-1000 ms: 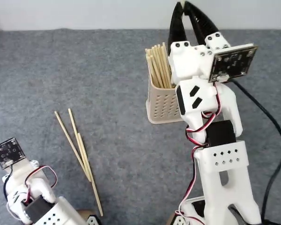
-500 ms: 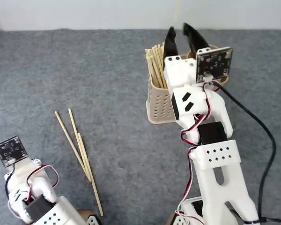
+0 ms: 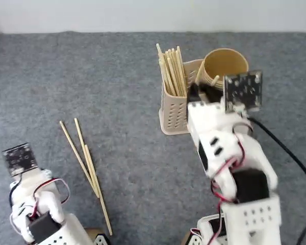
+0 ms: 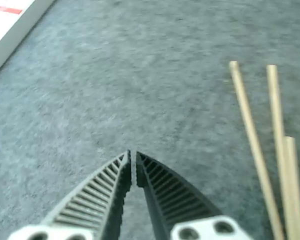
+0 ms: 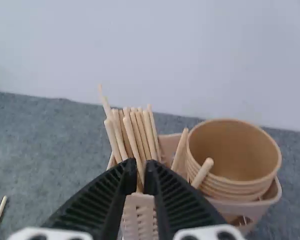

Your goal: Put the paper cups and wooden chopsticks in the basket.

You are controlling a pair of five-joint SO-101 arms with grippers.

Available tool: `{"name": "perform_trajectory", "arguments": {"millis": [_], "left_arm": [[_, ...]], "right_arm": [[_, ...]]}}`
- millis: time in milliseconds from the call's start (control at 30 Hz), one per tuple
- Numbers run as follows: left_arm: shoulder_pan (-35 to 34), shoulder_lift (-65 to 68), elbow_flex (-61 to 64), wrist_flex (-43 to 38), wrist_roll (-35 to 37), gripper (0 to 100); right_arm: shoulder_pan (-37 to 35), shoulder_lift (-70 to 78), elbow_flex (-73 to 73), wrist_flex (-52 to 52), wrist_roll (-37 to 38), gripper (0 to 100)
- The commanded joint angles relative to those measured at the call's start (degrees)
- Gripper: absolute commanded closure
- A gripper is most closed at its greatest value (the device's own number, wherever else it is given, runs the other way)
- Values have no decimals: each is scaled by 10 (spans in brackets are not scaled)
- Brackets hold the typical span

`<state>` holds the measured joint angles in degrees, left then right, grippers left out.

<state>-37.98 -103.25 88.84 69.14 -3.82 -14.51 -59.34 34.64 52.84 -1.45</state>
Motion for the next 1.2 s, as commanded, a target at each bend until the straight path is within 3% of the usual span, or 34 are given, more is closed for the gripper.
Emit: {"name": "perform_trajectory", "arguments": {"millis": [0, 167, 300, 667, 933, 1167], "left_arm": [[45, -4, -63, 25, -4, 981], [48, -4, -138, 30, -8, 981], [78, 25, -207, 79, -31, 981], [146, 321, -319, 105, -35, 981], [189, 446, -339, 84, -33, 980], [189, 526, -342, 70, 3, 833]], "right_arm": [[22, -45, -33, 94, -6, 978], [57, -73, 0, 172, -6, 991], [86, -106, 81, 176, -6, 991], [87, -261, 280, 158, -8, 991], [83, -409, 415, 151, -40, 991], [38, -444, 491, 151, -45, 991]]}}
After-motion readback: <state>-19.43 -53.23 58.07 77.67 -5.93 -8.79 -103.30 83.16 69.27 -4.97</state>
